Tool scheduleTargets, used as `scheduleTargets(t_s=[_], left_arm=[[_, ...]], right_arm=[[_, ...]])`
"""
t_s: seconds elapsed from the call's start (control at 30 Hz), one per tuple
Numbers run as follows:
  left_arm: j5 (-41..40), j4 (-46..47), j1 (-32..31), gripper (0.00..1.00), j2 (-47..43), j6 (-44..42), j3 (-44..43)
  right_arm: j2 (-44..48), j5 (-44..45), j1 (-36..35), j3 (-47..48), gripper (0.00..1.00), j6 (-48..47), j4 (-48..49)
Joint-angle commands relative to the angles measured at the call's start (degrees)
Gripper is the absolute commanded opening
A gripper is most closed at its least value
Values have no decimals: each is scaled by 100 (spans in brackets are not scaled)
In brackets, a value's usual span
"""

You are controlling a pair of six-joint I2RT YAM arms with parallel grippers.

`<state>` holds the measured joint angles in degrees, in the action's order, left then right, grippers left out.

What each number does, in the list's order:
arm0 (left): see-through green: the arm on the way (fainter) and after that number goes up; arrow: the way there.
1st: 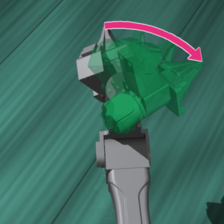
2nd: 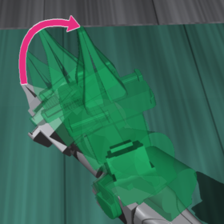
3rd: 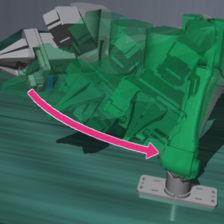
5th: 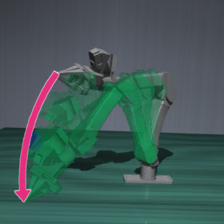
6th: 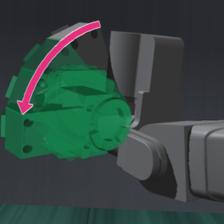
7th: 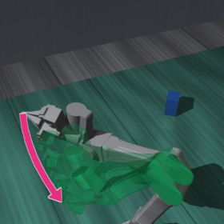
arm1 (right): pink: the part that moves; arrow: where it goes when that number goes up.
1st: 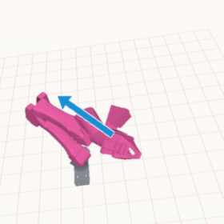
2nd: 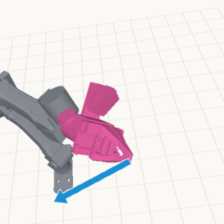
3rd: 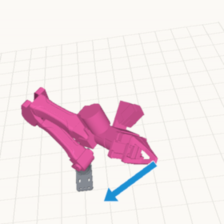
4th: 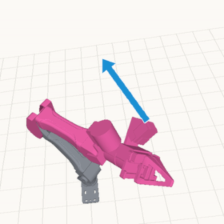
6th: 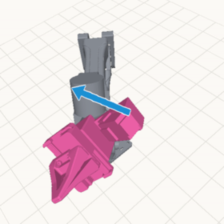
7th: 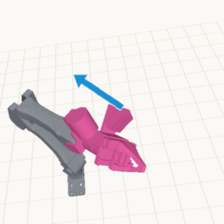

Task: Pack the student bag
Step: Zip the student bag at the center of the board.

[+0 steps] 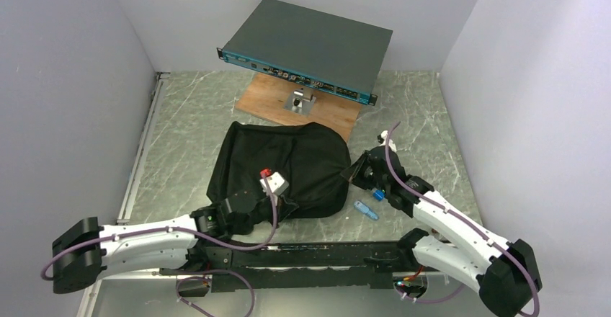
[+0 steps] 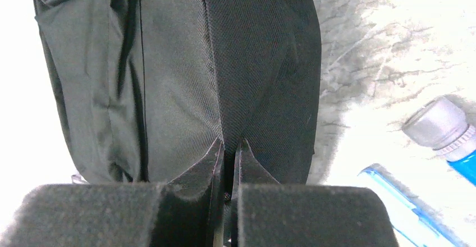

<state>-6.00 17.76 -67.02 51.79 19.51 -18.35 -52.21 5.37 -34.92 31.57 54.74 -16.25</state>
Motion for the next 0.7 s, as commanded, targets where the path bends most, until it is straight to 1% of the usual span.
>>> scheduleTargets(t_s=[0.0, 0.03, 0.13, 0.23, 0.33, 0.4, 0.5, 0.6, 0.67], left_arm=[[-563, -1104, -21, 0, -722, 457, 418], [-584, -1188, -19, 0, -891, 483, 469], [-1029, -1693, -13, 0, -1324, 799, 542], [-1043, -2058, -15, 0, -1647, 1188, 734], [-606, -1929, -15, 0, -1762, 1463, 946], [-401, -1950, -13, 0, -1759, 1604, 960], [-6, -1932, -21, 0, -1668, 1674, 884], [530, -1340, -19, 0, -1290, 1679, 969], [728, -1336, -17, 0, -992, 1610, 791]], right_arm=[[92, 218, 579, -34, 0, -643, 502], [42, 177, 630, -3, 0, -697, 531], [-184, -17, 732, 107, 0, -826, 664], [-315, 44, 755, 84, 0, -939, 847], [-442, -3, 852, 142, 0, -972, 875], [-448, -32, 855, 151, 0, -1006, 944], [-449, -50, 857, 261, 0, -1095, 786], [-288, -28, 857, 107, 0, -1357, 960], [-280, -240, 848, 145, 0, -1607, 979]])
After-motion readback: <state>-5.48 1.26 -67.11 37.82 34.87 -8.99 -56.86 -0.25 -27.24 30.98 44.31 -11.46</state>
